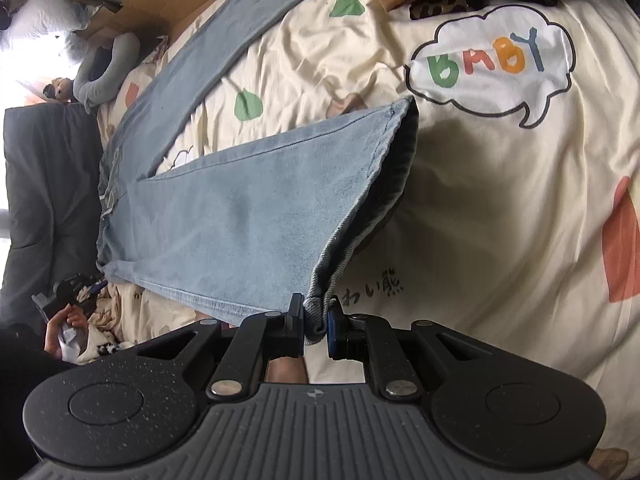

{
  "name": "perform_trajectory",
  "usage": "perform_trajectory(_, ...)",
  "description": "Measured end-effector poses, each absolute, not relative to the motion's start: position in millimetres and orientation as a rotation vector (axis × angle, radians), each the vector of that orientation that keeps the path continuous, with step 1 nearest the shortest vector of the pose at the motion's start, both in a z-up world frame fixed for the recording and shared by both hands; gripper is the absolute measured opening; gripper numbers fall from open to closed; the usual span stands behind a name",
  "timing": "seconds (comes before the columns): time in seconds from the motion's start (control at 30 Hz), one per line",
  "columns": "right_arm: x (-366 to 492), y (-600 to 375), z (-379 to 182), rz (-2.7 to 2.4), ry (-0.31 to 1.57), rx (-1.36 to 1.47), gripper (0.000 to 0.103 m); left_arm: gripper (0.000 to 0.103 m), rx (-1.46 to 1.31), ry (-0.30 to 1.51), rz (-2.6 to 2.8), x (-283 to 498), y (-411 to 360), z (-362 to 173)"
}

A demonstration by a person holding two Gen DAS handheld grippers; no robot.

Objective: Fold clothes
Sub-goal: 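Pinch the jeans leg with the left gripper while the right gripper holds the hem, then pinch the jeans leg seam with the left gripper while the right gripper holds the hem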

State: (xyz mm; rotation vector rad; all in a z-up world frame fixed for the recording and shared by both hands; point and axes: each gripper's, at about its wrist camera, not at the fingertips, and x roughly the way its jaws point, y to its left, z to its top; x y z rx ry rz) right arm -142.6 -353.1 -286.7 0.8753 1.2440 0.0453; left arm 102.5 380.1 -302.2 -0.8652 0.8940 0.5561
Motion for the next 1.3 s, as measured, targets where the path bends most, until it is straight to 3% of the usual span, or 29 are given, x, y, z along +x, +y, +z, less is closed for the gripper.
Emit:
perform_trajectory(0.07,-145,-353,-284,0.054,1.245,0.875,0.009,0.037,-0.885,0.89,0.554,104,377,-307)
perform_trajectory(0.2,-149,-351,-281,0.061,1.259,0.874,0.009,0.038,-0.903,0.902,0.559,111,370,-321)
perform_trajectory(0.3,-150,-349,-283,0.067,1.275,0.863,0.009,0.032,-0.912,0.917,0.577,114,367,-331)
perform_trajectory(0.37,-152,-347,-285,0.062,1.285,0.863,0.009,0.004,-0.914,0.924,0.593,115,367,-336)
perform_trajectory(0.6,-155,-344,-303,0.034,1.337,0.861,0.009,0.003,-0.844,0.966,0.619,98,368,-327)
perform_trajectory(1.1,-156,-332,-350,-0.007,1.461,0.821,0.009,0.005,-0.795,1.025,0.648,84,373,-358)
perform_trajectory(1.3,-155,-328,-361,-0.016,1.488,0.818,0.009,0.021,-0.79,0.976,0.685,95,393,-359)
